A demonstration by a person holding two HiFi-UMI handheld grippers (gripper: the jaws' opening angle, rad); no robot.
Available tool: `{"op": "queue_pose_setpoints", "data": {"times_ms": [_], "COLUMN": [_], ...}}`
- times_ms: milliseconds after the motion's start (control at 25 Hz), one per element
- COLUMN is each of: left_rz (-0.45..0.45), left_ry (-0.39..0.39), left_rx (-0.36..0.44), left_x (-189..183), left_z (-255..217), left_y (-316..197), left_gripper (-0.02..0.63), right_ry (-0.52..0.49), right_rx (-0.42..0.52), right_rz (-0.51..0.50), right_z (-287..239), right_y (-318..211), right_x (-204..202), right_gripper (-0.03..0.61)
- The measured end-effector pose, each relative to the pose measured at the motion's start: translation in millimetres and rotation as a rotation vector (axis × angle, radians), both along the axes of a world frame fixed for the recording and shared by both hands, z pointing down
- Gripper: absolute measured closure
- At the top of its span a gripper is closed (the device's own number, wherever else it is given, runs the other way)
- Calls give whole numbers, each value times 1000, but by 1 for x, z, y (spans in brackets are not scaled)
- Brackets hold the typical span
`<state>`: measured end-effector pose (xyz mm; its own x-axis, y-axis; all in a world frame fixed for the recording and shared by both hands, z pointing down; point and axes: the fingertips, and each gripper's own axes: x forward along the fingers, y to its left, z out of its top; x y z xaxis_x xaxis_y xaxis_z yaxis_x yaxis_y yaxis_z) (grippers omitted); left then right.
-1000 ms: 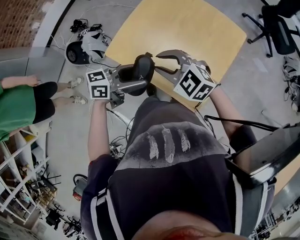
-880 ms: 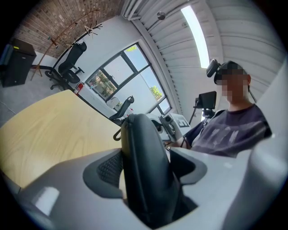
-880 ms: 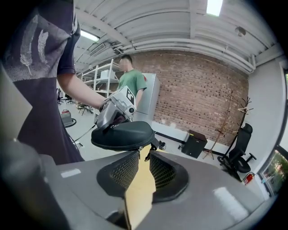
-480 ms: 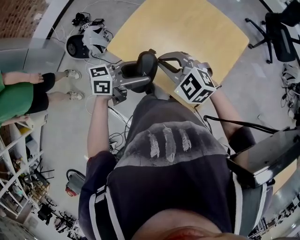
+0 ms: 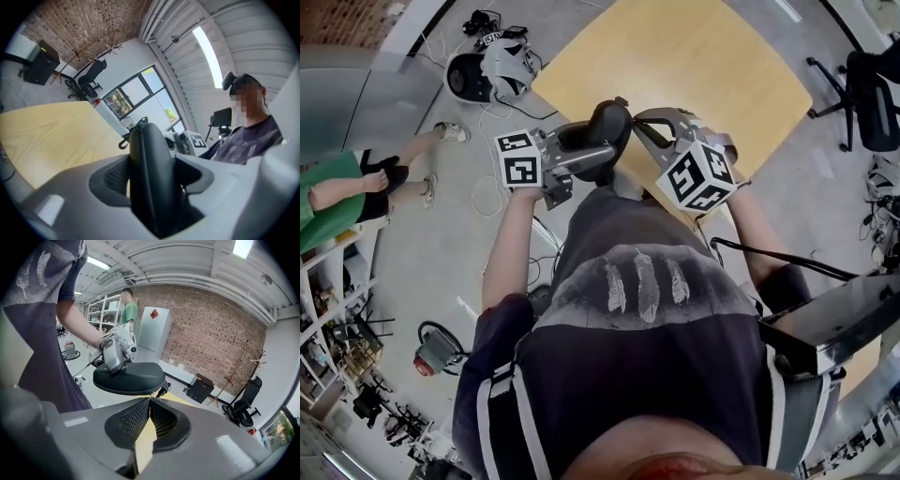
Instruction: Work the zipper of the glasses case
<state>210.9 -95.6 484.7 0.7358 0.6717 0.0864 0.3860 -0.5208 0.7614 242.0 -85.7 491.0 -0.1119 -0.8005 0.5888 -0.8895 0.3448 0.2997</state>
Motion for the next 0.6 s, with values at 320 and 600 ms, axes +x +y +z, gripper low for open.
{"op": "queue_pose_setpoints", "data": {"times_ms": [320, 600], "left_rz": [-141, -242], "left_ry": [3, 23], "left_rx": [-50, -83], "left_x": [5, -8], "left_z": [10, 5], "left_y": [-14, -27], "left_gripper": [331, 339], "right_ry": [14, -6], "right_rx": [-35, -38], "right_rz": [-42, -53], "right_z": [13, 10], "right_y": [-8, -20], "right_x": [2, -12], "right_gripper": [574, 574]}}
